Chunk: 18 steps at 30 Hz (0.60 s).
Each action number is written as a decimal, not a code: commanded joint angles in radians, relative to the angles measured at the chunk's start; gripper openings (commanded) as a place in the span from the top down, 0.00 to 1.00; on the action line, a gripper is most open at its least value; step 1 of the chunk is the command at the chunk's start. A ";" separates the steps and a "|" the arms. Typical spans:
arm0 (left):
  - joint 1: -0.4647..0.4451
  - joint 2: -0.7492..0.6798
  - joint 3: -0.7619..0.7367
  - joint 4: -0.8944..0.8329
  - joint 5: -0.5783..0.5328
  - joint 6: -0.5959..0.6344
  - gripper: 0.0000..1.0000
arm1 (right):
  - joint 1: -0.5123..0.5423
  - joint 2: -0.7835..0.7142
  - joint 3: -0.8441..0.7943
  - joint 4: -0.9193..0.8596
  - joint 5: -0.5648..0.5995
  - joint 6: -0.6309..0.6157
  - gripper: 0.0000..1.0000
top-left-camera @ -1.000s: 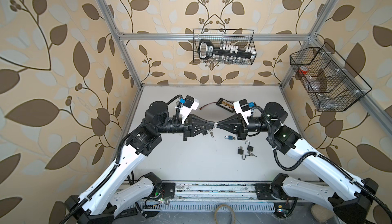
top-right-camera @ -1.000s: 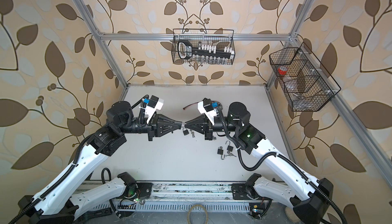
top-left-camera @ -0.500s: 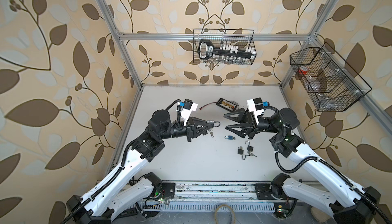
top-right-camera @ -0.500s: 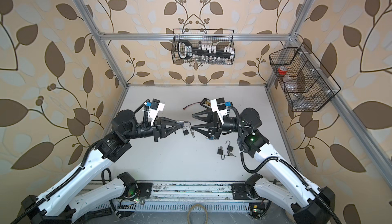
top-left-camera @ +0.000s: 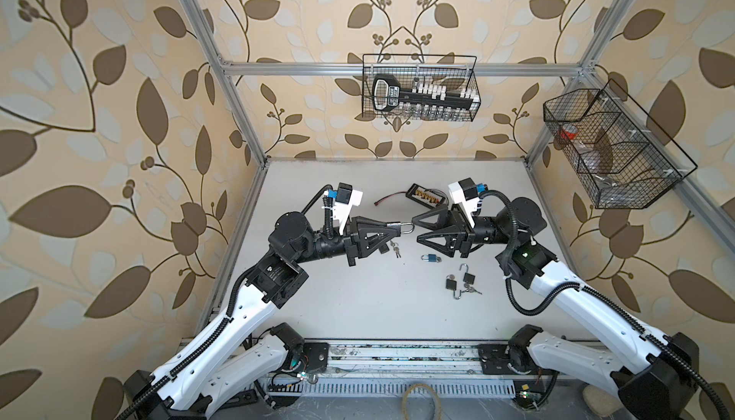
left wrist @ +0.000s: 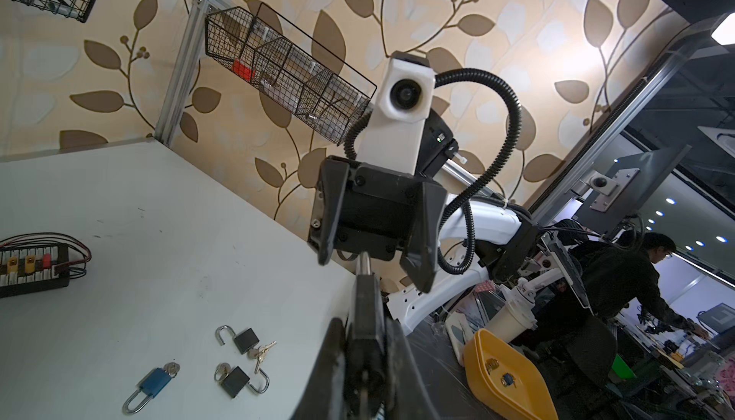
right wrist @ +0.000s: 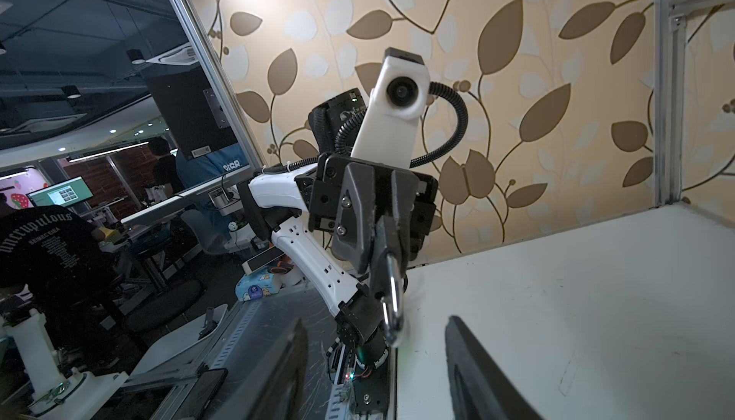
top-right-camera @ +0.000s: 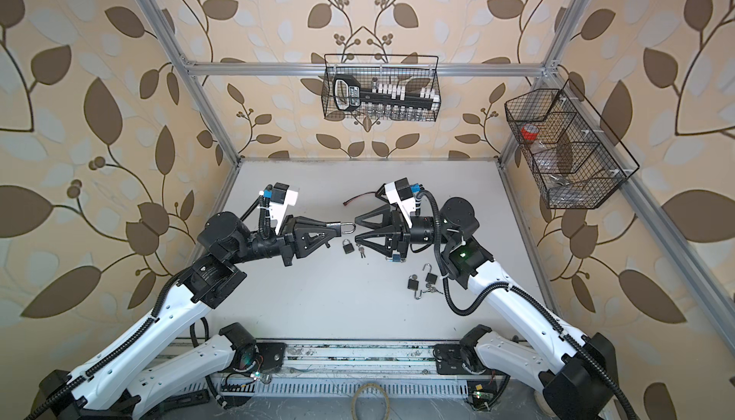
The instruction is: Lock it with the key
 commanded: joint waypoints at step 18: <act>-0.004 0.011 0.022 0.085 0.050 -0.013 1.00 | 0.004 0.012 0.054 -0.040 -0.038 0.005 0.76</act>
